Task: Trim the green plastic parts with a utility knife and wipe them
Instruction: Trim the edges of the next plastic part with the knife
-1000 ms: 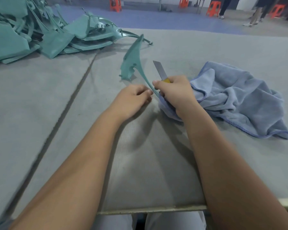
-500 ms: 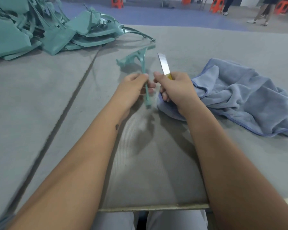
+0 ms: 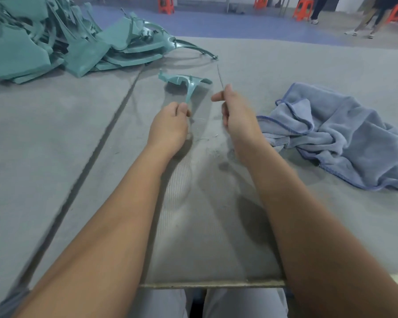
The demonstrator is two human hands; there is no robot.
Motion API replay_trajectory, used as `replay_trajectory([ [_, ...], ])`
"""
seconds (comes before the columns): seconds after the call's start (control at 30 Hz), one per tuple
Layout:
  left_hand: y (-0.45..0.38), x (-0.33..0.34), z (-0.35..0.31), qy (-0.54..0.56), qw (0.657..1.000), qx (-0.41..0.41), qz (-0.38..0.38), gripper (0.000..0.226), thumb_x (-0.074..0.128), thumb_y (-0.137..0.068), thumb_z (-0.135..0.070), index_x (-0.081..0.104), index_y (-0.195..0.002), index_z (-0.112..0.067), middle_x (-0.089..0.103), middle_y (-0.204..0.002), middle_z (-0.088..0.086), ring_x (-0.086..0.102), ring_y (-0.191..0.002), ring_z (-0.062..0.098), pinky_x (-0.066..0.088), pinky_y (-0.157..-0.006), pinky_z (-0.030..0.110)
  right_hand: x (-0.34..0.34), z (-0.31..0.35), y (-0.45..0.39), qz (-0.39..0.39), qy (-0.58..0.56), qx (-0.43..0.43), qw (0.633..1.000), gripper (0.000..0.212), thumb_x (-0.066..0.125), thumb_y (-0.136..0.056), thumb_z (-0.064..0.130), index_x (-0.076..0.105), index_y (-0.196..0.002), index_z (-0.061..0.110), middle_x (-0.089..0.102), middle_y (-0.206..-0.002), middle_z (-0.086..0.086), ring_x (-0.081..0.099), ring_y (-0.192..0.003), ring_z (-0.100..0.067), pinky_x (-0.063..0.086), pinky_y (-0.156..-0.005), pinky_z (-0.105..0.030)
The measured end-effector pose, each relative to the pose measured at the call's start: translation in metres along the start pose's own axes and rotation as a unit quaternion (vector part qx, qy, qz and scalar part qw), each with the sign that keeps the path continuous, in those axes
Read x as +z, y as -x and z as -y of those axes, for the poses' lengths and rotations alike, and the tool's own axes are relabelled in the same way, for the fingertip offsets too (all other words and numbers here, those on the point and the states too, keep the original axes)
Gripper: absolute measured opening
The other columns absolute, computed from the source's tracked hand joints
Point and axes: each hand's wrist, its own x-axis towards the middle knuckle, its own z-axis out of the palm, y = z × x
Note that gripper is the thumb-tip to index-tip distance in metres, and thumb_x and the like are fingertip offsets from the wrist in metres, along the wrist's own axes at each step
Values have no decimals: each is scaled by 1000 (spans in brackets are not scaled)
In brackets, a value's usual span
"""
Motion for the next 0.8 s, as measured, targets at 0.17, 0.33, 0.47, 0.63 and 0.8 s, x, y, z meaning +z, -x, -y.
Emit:
replay_trajectory([
  [0.17, 0, -5, -4, 278, 957, -65, 58, 32, 32, -104, -32, 58, -92, -18, 36, -52, -8, 28, -43, 7, 23, -37, 18, 0, -7, 1, 75, -28, -4, 997, 25, 45, -101, 25, 55, -78, 20, 53, -66, 4, 48, -56, -11, 39, -56, -25],
  [0.33, 0, -4, -1, 337, 926, -52, 163, 39, 36, -99, -47, 61, -87, -20, 31, -51, -9, 21, -42, 5, 17, -37, 17, -7, -10, 0, 134, -105, -13, 985, 26, 49, -99, 28, 62, -80, 17, 52, -53, -2, 40, -40, -16, 31, -41, -23],
  [0.47, 4, 0, 1, 259, 952, 0, 160, 27, 59, -87, -41, 57, -67, -23, 41, -52, -9, 27, -42, 5, 20, -37, 16, -3, -13, 2, 168, -80, 26, 982, 36, 48, -100, 25, 58, -69, 10, 40, -40, -2, 25, -31, -13, 16, -38, -19],
  [0.63, 2, -1, 2, 255, 951, -1, 173, 21, 57, -88, -29, 57, -73, -14, 42, -58, -3, 29, -44, 5, 21, -38, 16, -3, -11, 5, 165, -42, 21, 985, 36, 47, -100, 21, 55, -67, 7, 37, -39, -5, 23, -32, -14, 15, -41, -27],
  [0.8, 2, -1, 3, 271, 946, -8, 181, 18, 55, -96, -19, 62, -82, -10, 36, -55, -5, 27, -46, 5, 17, -42, 17, -3, -8, 6, 148, -47, 29, 987, 36, 47, -100, 17, 50, -66, 7, 30, -41, -3, 20, -33, -9, 16, -36, -18],
])
